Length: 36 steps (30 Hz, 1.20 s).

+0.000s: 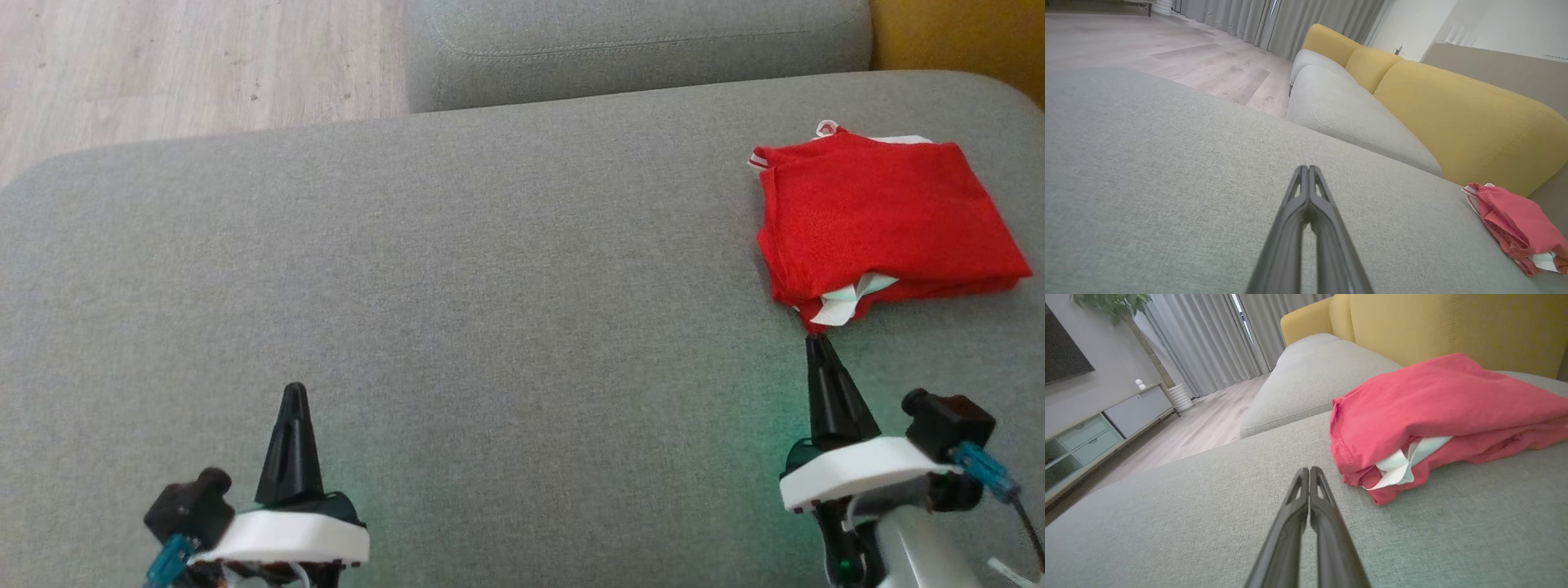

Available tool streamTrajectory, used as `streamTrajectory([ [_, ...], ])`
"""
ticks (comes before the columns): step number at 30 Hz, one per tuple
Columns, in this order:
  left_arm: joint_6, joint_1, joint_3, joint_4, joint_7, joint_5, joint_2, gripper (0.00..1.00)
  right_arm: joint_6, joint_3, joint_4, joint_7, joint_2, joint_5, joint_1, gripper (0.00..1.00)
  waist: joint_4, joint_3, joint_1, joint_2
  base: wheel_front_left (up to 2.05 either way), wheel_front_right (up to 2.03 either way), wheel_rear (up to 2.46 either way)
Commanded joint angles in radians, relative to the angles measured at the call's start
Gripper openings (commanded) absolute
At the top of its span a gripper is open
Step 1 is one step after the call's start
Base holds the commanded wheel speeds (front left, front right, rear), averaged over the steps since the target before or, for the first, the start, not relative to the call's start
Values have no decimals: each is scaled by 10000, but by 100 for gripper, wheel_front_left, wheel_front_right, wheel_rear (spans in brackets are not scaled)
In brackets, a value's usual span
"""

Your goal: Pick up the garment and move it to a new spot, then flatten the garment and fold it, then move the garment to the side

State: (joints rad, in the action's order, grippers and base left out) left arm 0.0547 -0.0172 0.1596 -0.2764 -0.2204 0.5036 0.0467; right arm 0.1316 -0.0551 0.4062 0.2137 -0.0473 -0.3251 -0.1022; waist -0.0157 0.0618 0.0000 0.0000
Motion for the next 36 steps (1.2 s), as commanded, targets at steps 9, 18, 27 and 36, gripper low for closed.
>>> streamTrajectory([
  [9,119,-471,-318,310,223,960,70,0,-2,151,-446,-236,-66,-1130,-392,0,13,-44,0,0,0,0,0],
  [18,175,-505,-495,317,468,1873,92,0,-2,262,-550,-483,-80,-2175,-360,0,25,-91,0,0,0,0,0],
  [27,231,-540,-679,320,718,2780,109,0,-3,377,-653,-733,-91,-3217,-329,0,38,-139,0,0,0,0,0],
  [36,287,-576,-867,321,971,3680,123,0,-4,497,-756,-986,-98,-4251,-299,0,50,-186,0,0,0,0,0],
])
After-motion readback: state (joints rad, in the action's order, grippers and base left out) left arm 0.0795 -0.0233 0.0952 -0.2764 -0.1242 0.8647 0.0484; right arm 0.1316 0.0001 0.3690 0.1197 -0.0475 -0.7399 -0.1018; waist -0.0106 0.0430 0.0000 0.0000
